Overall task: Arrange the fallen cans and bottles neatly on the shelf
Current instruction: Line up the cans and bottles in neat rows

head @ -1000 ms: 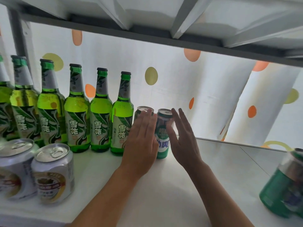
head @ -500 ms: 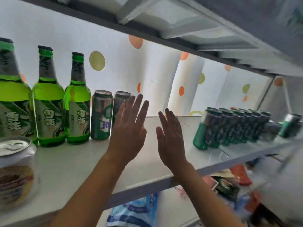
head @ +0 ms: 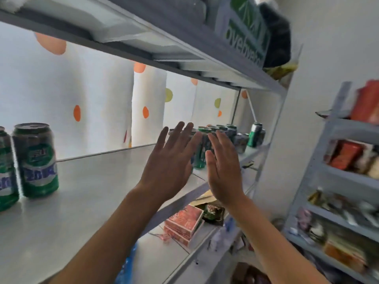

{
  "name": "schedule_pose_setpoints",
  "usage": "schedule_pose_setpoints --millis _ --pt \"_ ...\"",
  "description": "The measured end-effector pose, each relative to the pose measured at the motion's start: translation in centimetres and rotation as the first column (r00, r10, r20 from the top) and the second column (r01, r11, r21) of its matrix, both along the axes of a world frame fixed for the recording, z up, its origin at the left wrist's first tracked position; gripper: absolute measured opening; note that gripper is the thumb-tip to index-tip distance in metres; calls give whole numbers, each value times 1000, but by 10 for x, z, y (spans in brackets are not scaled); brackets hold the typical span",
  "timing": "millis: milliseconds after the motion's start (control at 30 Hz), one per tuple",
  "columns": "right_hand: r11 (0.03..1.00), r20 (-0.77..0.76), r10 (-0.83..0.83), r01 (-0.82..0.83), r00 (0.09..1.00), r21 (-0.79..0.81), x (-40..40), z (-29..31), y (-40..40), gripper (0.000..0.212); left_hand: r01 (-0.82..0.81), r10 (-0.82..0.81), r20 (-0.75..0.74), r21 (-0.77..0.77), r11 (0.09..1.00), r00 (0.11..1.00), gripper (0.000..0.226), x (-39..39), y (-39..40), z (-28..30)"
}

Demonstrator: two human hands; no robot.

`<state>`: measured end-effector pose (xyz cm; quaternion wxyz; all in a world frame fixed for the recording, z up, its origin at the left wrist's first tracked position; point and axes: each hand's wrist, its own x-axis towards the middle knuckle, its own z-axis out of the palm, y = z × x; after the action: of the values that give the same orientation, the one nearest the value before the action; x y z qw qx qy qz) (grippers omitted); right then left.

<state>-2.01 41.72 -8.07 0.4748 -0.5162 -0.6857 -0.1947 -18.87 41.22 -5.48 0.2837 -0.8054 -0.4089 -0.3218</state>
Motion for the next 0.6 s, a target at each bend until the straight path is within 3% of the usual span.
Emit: schedule_pose_setpoints --millis 100,233,367,600 --pt "998 -41 -60 60 997 -8 54 -4 8 46 87 -87 22 -24 996 996 70 43 16 3" --pt "996 -63 -91 92 994 5 129 -9 31 54 86 -85 22 -35 996 996 66 97 40 13" --pt "995 -121 -98 100 988 6 208 -12 74 47 89 -89 -9 -31 996 996 64 175 75 17" --pt "999 -151 -7 12 988 32 355 -7 181 45 19 -22 -45 -71 997 999 61 346 170 24"
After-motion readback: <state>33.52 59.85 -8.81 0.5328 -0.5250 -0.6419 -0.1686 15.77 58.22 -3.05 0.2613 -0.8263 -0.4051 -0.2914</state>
